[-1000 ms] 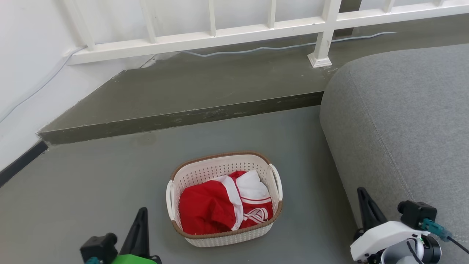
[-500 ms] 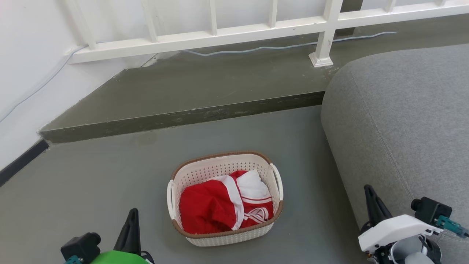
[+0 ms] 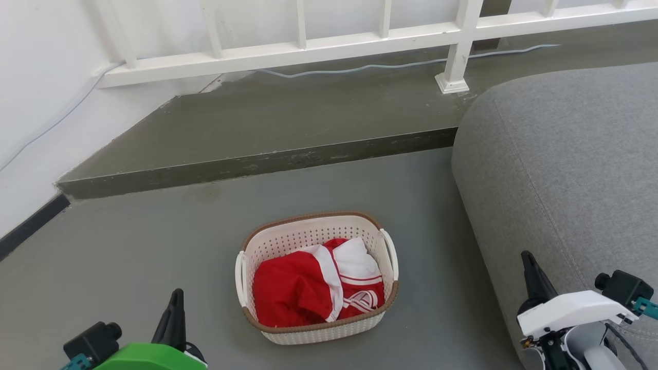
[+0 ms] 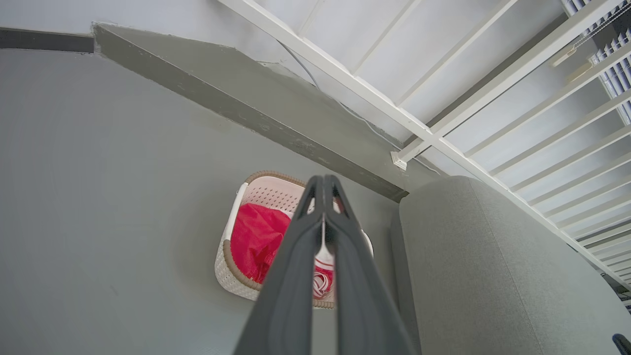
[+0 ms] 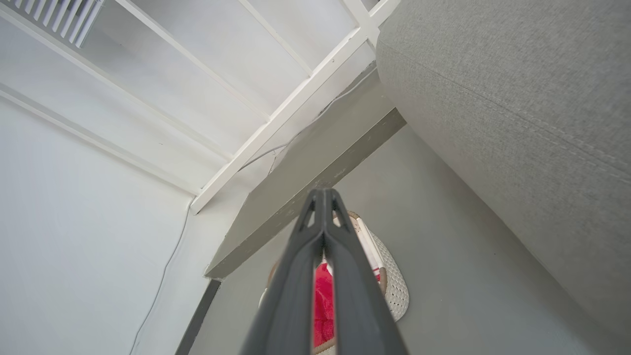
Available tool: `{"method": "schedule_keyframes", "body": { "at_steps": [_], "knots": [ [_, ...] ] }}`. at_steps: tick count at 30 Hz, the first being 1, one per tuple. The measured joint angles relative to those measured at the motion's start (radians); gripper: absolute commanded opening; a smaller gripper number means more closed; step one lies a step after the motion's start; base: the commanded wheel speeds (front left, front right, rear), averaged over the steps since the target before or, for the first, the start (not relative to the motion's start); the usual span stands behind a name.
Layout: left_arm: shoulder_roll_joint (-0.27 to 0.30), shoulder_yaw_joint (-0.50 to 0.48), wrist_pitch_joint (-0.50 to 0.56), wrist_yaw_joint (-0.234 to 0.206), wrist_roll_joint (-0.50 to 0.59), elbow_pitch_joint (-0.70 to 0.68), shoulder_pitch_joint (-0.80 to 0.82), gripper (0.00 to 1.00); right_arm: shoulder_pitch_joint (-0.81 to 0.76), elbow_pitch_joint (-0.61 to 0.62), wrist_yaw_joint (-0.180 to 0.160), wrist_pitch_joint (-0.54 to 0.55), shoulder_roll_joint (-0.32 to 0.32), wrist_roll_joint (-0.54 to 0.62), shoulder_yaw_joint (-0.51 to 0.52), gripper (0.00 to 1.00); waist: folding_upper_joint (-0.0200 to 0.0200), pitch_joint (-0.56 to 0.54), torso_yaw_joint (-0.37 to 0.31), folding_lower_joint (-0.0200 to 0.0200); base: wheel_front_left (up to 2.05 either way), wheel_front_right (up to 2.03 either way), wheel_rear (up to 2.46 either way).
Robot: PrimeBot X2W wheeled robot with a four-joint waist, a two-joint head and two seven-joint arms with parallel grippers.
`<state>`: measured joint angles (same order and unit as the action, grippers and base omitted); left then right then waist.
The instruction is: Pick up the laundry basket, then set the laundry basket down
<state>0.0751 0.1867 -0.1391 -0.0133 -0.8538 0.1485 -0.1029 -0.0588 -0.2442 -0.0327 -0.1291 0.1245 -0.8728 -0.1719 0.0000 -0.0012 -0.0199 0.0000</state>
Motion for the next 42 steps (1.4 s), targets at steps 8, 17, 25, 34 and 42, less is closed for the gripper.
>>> {"method": "schedule_keyframes", "body": {
  "at_steps": [8, 17, 25, 34, 42],
  "knots": [
    [0.003, -0.022, 0.019, 0.013, -0.097, 0.008, 0.013, 0.00, 0.013, 0.000, 0.015, 0.026, -0.004, -0.096, 0.030, 0.00, 0.0000, 0.001, 0.002, 0.0000, 0.00, 0.00, 0.00],
    [0.006, -0.041, 0.043, 0.023, -0.203, 0.020, 0.029, 0.00, 0.028, -0.002, 0.034, 0.048, -0.010, -0.189, 0.060, 0.00, 0.0000, 0.001, 0.005, 0.0000, 0.00, 0.00, 0.00],
    [0.009, -0.060, 0.064, 0.037, -0.303, 0.035, 0.048, 0.00, 0.037, -0.004, 0.054, 0.072, -0.016, -0.286, 0.089, 0.00, 0.0000, 0.002, 0.007, 0.0000, 0.00, 0.00, 0.00],
    [0.012, -0.084, 0.086, 0.058, -0.413, 0.047, 0.067, 0.00, 0.053, -0.006, 0.070, 0.096, -0.023, -0.390, 0.121, 0.00, 0.0000, 0.002, 0.010, 0.0000, 0.00, 0.00, 0.00],
    [0.014, -0.105, 0.106, 0.076, -0.526, 0.064, 0.085, 0.00, 0.069, -0.011, 0.094, 0.122, -0.029, -0.496, 0.155, 0.00, 0.0000, 0.003, 0.013, 0.0000, 0.00, 0.00, 0.00]
  ]
}}
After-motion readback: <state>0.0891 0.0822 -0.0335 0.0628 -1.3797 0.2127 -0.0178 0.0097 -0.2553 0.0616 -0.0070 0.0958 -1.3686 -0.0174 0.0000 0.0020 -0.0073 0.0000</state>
